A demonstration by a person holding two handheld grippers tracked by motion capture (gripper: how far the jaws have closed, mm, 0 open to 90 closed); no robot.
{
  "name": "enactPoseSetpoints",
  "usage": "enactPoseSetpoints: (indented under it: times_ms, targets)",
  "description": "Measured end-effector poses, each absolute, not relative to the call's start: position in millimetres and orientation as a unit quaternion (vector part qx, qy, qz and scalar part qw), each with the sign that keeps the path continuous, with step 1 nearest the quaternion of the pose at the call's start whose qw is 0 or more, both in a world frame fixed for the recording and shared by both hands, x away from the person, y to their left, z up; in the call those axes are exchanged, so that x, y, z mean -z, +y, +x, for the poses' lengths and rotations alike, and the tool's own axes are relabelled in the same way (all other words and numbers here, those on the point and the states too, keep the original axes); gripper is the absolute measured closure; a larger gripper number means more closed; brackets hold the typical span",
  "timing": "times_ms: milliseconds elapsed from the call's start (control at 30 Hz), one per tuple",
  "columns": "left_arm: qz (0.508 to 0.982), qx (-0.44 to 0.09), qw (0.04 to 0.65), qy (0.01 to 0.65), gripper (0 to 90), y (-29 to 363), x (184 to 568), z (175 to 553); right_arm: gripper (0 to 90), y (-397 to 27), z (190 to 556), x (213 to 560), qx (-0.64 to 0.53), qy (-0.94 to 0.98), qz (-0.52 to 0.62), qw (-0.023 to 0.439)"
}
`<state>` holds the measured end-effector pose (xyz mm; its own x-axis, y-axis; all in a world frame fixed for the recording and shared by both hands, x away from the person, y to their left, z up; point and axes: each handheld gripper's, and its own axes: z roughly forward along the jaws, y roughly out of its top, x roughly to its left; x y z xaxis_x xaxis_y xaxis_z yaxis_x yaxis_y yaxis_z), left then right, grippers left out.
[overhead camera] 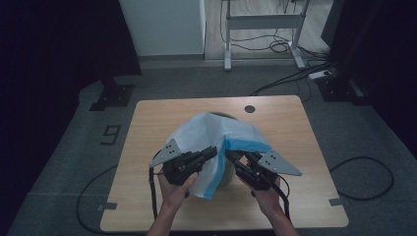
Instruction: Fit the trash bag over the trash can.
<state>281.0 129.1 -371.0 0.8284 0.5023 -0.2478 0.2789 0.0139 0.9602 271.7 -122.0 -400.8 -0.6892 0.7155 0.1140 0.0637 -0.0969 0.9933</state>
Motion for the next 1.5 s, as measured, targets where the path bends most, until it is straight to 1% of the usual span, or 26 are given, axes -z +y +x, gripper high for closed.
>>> enactPoseSetpoints:
  times_ms: [33, 67, 100, 133, 200, 233, 267, 400, 833, 867, 900, 933, 1000, 1067, 1133, 1300, 1500]
  targets:
    - [0.697, -0.085, 0.655, 0.28, 89.0, 129, 371, 281, 65.8, -122, 272, 401, -0.672, 0.627, 0.311, 0.242]
    - [0.697, -0.085, 0.654, 0.28, 89.0, 129, 371, 281, 68.9, -122, 274, 399, -0.67, 0.624, 0.32, 0.243]
    - [0.697, -0.085, 0.654, 0.28, 88.9, 129, 371, 281, 68.9, -122, 274, 399, -0.67, 0.624, 0.32, 0.243]
    - [0.697, -0.085, 0.654, 0.28, 88.9, 129, 371, 281, 76.3, -123, 277, 398, -0.671, 0.622, 0.327, 0.238]
    - [0.695, -0.086, 0.655, 0.282, 89.0, 130, 371, 282, 83.2, -124, 278, 398, -0.669, 0.621, 0.332, 0.239]
    - [0.695, -0.086, 0.655, 0.282, 89.0, 130, 371, 282, 83.2, -124, 278, 398, -0.669, 0.621, 0.332, 0.239]
    - [0.694, -0.086, 0.656, 0.283, 89.0, 131, 371, 282, 88.5, -125, 279, 398, -0.669, 0.62, 0.334, 0.236]
    - [0.69, -0.083, 0.658, 0.29, 89.0, 134, 372, 286, 89.1, -129, 280, 399, -0.671, 0.621, 0.333, 0.23]
    - [0.677, -0.077, 0.667, 0.301, 88.4, 143, 368, 293, 89.2, -146, 286, 403, -0.65, 0.632, 0.349, 0.235]
    - [0.675, -0.072, 0.67, 0.302, 88.4, 143, 367, 294, 88.5, -151, 291, 406, -0.639, 0.644, 0.359, 0.22]
    - [0.675, -0.072, 0.67, 0.302, 88.4, 143, 367, 294, 88.5, -151, 291, 406, -0.639, 0.644, 0.359, 0.22]
    - [0.676, -0.071, 0.668, 0.302, 88.4, 142, 367, 295, 83.6, -152, 292, 406, -0.633, 0.648, 0.364, 0.216]
    - [0.679, -0.069, 0.666, 0.301, 88.4, 140, 369, 295, 67.3, -153, 283, 409, -0.625, 0.659, 0.36, 0.216]
    - [0.679, -0.068, 0.665, 0.303, 88.4, 139, 371, 296, 64.1, -151, 274, 410, -0.625, 0.665, 0.348, 0.216]
    - [0.679, -0.068, 0.664, 0.305, 88.4, 137, 372, 297, 62.5, -150, 263, 410, -0.63, 0.668, 0.333, 0.213]
    - [0.68, -0.068, 0.664, 0.304, 88.4, 134, 370, 297, 61.2, -146, 250, 405, -0.643, 0.666, 0.315, 0.208]
    - [0.682, -0.069, 0.664, 0.301, 88.3, 132, 367, 298, 60.9, -142, 249, 398, -0.655, 0.66, 0.303, 0.208]
